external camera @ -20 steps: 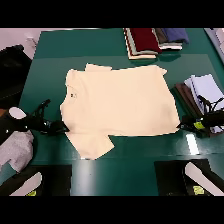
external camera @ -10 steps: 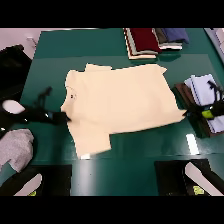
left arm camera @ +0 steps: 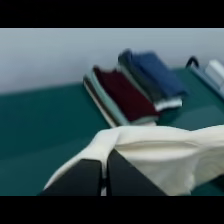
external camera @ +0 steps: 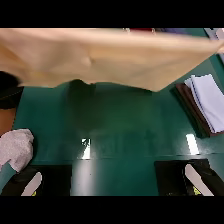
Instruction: Fold the shirts.
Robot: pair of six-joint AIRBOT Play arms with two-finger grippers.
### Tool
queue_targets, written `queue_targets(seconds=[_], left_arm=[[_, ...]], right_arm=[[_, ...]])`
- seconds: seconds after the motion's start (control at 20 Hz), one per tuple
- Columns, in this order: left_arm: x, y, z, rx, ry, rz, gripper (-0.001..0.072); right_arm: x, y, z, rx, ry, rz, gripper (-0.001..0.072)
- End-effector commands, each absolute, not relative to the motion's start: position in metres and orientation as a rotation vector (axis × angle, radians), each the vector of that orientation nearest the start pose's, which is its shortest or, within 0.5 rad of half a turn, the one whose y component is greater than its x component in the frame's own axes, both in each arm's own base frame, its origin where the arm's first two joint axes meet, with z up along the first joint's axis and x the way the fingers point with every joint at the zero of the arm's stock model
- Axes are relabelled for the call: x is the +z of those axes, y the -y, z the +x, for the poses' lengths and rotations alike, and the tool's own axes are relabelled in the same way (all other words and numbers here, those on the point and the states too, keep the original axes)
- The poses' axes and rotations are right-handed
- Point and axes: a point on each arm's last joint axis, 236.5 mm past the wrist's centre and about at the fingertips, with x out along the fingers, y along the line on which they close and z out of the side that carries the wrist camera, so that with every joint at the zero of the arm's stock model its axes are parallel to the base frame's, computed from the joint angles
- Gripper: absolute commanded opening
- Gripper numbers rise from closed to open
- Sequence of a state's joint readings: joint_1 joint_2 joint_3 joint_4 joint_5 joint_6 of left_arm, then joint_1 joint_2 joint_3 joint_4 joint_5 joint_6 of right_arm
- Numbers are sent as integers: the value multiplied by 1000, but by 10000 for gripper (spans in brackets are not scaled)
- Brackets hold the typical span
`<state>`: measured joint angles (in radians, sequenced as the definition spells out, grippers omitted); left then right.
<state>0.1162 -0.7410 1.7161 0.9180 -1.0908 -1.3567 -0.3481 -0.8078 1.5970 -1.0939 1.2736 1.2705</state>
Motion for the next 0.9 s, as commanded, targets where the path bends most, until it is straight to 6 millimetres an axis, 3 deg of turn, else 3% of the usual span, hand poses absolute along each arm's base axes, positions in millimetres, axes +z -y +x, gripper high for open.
queue_targets(seconds=[0.0,0.1,0.15,0.25,0.35,0.45,0.55,0.7,0.85], left_arm=[[584,97,166,-409,259,-60,22],[602,93,145,-384,318,-46,21],[603,88,145,-363,318,-65,21],[587,78,162,-322,244,-90,21],[549,76,202,-321,92,-107,21],[485,72,258,-321,-132,-142,21],[406,67,313,-316,-378,-192,22],[280,60,376,-309,-696,-255,22],[157,67,419,-320,-946,-294,22]], right_arm=[[469,6,261,28,-155,-94,19],[488,12,244,-25,-118,-120,19],[492,13,240,-36,-114,-112,19],[490,11,242,-23,-132,-106,19],[473,10,259,18,-202,-87,19],[437,5,290,96,-337,-52,19],[387,-4,331,180,-488,-17,19],[271,1,385,197,-798,14,19],[155,1,413,217,-1069,65,19]])
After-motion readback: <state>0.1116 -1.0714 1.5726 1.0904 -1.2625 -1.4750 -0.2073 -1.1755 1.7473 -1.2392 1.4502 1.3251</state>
